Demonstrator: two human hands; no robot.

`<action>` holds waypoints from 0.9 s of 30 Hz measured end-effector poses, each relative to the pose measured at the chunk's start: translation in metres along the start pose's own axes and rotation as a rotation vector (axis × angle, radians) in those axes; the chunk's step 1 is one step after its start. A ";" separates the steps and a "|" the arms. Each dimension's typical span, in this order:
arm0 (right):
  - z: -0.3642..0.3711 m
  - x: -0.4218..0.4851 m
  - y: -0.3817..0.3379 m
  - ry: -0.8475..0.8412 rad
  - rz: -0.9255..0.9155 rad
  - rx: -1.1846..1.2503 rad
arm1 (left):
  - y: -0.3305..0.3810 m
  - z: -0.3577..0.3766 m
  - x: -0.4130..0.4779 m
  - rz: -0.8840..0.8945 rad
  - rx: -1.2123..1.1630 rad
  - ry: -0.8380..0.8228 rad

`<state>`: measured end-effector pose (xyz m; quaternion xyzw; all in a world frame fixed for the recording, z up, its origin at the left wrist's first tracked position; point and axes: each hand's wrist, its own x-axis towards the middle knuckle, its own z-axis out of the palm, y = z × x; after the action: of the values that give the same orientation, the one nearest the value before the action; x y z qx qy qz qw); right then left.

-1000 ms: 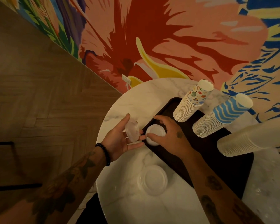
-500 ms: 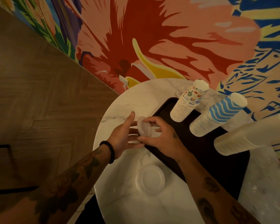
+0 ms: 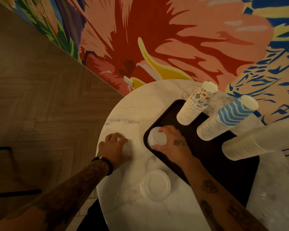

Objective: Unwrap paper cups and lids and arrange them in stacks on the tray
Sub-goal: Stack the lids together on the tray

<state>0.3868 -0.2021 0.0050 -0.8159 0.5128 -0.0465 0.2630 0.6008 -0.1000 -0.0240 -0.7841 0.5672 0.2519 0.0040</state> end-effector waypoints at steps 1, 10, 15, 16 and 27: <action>0.003 0.000 0.001 0.000 0.006 0.000 | -0.001 0.001 0.000 0.004 0.007 -0.007; 0.006 0.004 0.002 -0.006 0.024 -0.026 | -0.002 0.003 0.002 0.024 0.020 -0.004; -0.004 -0.013 -0.002 0.024 0.062 0.122 | -0.009 0.003 -0.006 0.095 -0.069 -0.018; -0.008 -0.020 -0.004 0.047 0.069 0.191 | -0.011 0.004 -0.010 0.120 -0.111 -0.017; -0.033 -0.098 -0.027 -0.294 -0.155 0.280 | 0.000 0.031 -0.061 0.443 -0.297 -0.241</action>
<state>0.3511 -0.1212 0.0652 -0.8066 0.3929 -0.0176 0.4413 0.5746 -0.0371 -0.0273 -0.5976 0.6770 0.4181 -0.0987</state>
